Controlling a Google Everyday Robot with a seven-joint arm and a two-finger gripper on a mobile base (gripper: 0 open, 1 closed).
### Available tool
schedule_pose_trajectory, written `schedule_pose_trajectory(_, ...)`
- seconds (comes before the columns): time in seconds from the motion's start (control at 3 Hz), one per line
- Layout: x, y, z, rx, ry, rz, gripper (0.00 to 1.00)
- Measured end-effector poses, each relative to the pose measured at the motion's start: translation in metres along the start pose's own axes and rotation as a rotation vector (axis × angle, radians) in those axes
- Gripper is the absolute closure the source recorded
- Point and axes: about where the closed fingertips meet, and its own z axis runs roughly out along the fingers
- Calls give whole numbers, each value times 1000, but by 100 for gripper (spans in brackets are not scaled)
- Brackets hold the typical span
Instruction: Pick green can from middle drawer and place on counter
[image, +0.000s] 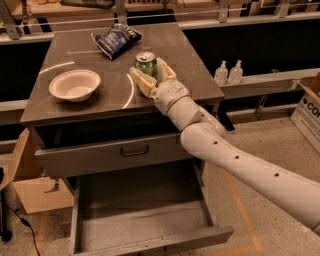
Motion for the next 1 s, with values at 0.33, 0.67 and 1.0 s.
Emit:
schedule_pose_trajectory(0.33, -7, -3, -15, 13, 2, -30, 0)
schedule_pose_trajectory(0.67, -15, -7, -36, 31, 18, -63, 0)
schedule_pose_trajectory(1.0, -29, -24, -76, 83, 50, -112, 0)
